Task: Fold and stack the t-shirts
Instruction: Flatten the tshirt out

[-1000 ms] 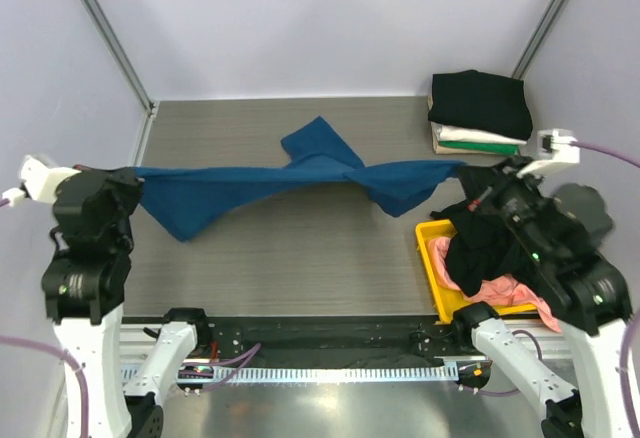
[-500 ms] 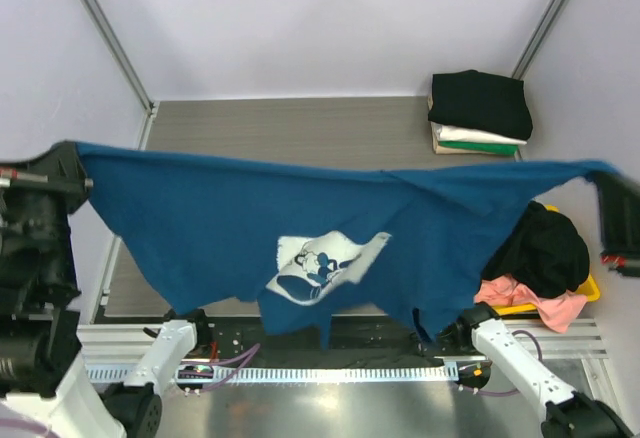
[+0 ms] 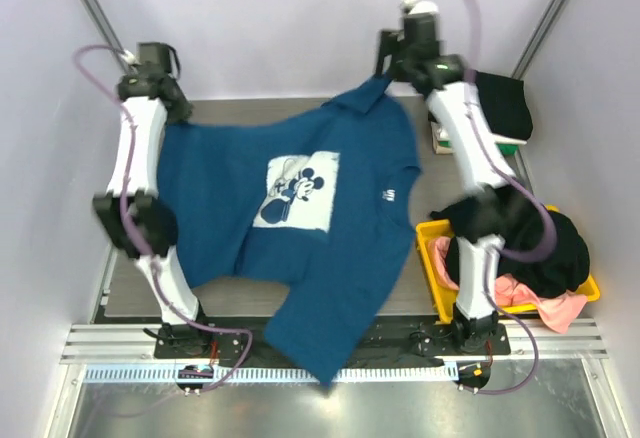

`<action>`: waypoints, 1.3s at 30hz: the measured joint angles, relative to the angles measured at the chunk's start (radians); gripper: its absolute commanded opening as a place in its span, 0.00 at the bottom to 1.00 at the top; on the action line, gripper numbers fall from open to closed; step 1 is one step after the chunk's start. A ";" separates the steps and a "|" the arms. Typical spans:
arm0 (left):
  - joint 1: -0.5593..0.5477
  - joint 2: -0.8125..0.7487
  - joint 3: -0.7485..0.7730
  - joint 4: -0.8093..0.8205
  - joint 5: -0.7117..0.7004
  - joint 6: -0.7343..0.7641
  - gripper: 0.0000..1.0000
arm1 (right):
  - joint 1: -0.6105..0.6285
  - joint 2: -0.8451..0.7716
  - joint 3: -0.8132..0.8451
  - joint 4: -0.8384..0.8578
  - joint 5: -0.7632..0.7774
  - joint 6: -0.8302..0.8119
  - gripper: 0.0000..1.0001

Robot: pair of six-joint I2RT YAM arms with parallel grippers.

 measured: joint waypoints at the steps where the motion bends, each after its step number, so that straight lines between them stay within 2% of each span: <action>1: 0.005 0.120 0.037 -0.022 0.018 0.013 0.44 | -0.002 0.166 0.117 -0.032 -0.003 -0.001 0.94; 2: 0.008 0.212 0.075 -0.050 0.035 0.019 0.55 | -0.005 0.288 0.207 -0.061 -0.006 -0.001 0.95; 4: 0.009 0.352 0.093 -0.073 0.060 0.032 0.61 | -0.008 0.462 0.286 -0.113 -0.015 0.012 0.96; 6: 0.008 0.387 0.032 -0.092 0.066 0.037 0.65 | -0.008 0.484 0.144 -0.124 -0.023 0.031 0.97; 8: 0.007 0.347 -0.053 -0.101 0.064 0.033 0.65 | -0.009 0.392 -0.135 -0.040 -0.040 0.056 0.97; 11: 0.006 0.183 -0.241 -0.061 0.051 0.008 0.66 | -0.002 0.126 -0.576 0.046 -0.095 0.119 0.97; 13: 0.005 0.039 -0.383 -0.020 0.032 -0.014 0.66 | 0.008 -0.064 -0.767 0.111 -0.150 0.161 0.97; 16: 0.008 -0.115 -0.516 0.026 0.004 -0.053 0.66 | 0.037 -0.294 -0.930 0.265 -0.241 0.227 0.95; 18: 0.014 -0.140 -0.558 0.056 -0.004 -0.081 0.65 | 0.071 -0.351 -0.973 0.381 -0.311 0.258 0.95; 20: 0.023 -0.126 -0.600 0.090 -0.007 -0.111 0.65 | 0.103 -0.327 -0.985 0.476 -0.380 0.281 0.95; 26: 0.067 -0.103 -0.808 0.172 -0.014 -0.190 0.64 | 0.146 -0.115 -0.990 0.584 -0.505 0.306 0.94; 29: 0.101 -0.095 -0.851 0.188 -0.014 -0.213 0.64 | 0.135 -0.020 -0.989 0.591 -0.536 0.309 0.93; 33: 0.127 -0.036 -0.814 0.208 -0.022 -0.221 0.63 | 0.110 0.016 -1.015 0.619 -0.554 0.314 0.93; 39: 0.110 0.129 -0.662 0.240 -0.025 -0.193 0.59 | 0.058 0.005 -1.109 0.761 -0.565 0.384 0.92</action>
